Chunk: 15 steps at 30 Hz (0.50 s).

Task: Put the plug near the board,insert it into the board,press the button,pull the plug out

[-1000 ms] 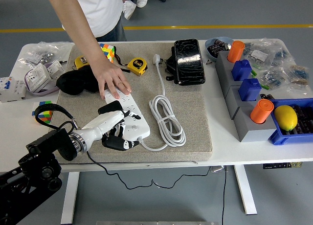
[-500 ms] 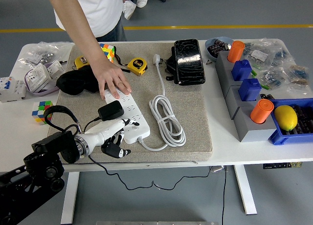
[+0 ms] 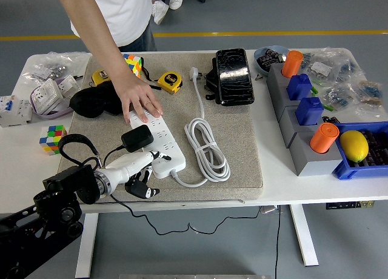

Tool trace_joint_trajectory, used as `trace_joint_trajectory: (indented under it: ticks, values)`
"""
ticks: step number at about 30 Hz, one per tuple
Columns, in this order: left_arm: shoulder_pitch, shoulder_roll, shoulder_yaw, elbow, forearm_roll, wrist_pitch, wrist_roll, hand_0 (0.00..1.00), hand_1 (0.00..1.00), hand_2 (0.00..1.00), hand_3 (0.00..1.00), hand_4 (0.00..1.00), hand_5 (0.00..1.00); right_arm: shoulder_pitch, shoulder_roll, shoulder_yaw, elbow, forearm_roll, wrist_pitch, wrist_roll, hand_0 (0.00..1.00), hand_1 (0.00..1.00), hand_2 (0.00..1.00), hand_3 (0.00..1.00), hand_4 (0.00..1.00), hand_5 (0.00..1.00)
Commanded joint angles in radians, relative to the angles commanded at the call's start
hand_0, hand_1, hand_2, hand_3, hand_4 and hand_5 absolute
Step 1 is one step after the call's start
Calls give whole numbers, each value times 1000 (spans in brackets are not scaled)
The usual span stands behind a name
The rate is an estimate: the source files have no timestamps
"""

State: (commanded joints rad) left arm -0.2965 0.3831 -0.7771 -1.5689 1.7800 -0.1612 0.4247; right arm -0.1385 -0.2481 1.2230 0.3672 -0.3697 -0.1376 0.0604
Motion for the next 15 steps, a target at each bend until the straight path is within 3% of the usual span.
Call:
trace_joint_trajectory:
  ticks: [9,12,15]
  values:
    - [8,0,-11,-9,-10,4,-10,58,92,161,853,791,2,-2,4,8,0,-1,0,1,550,636,583,517,879,409]
    - [13,1,-27,-15,-24,30,-49,58,95,164,846,788,2,-2,6,9,1,-2,0,1,550,636,583,518,879,408]
    - [20,2,-47,-10,-77,86,-129,58,95,164,846,788,2,-2,6,7,0,-2,0,1,550,636,583,518,879,408]
